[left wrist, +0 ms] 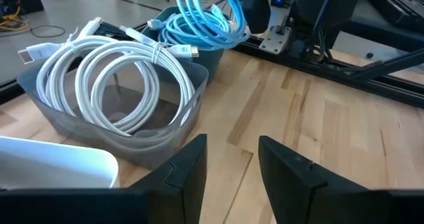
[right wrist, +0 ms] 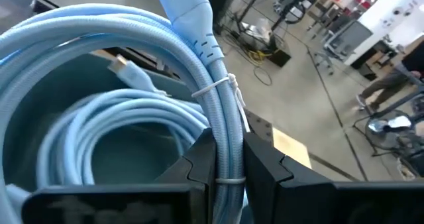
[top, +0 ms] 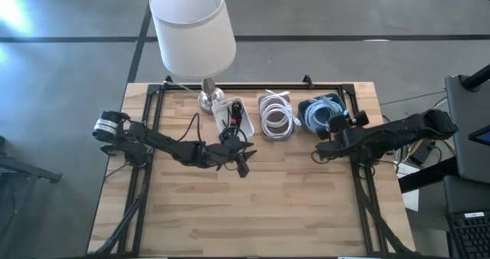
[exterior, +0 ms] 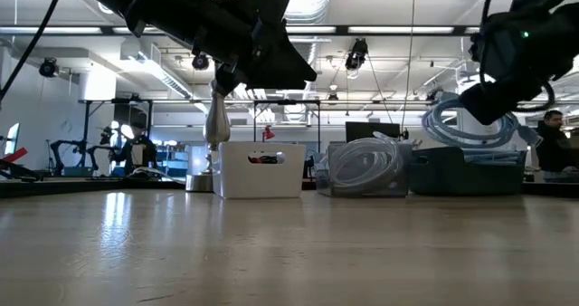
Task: Pick & Place USB Port
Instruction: Put the blue HDMI cable into the green bin
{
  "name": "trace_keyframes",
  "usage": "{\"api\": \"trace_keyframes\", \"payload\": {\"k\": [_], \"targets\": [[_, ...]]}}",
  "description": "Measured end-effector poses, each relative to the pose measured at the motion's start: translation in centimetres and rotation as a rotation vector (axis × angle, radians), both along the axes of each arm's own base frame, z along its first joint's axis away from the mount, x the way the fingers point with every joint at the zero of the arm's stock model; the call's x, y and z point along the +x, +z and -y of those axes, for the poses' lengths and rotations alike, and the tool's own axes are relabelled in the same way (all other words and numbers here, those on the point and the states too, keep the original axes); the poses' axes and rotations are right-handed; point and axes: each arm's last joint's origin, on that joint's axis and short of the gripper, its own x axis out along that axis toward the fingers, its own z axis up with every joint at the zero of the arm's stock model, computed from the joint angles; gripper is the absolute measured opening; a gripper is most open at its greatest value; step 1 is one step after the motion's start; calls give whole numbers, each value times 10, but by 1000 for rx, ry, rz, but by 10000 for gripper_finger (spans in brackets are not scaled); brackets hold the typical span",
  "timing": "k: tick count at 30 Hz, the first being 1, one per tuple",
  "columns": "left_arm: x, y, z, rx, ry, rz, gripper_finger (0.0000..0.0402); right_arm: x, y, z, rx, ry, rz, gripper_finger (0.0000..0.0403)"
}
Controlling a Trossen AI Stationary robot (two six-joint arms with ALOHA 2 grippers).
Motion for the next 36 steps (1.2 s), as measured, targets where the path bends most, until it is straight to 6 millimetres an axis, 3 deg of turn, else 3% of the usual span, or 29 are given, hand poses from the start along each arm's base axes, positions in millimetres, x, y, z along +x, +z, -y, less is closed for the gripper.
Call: {"api": "trace_keyframes", "payload": {"k": [9,17,25,36], "targets": [[0,0,0,1,1,0,140,10,15,2,-1,-14,58,50],[0,0,0,-1,2,1,140,10,1,15,-53,-107,119,50],[0,0,0,9,-2,-3,140,15,-6,17,-27,-92,108,51],[0,-1,0,14,-3,-7,140,15,-7,17,5,-74,51,125]]}}
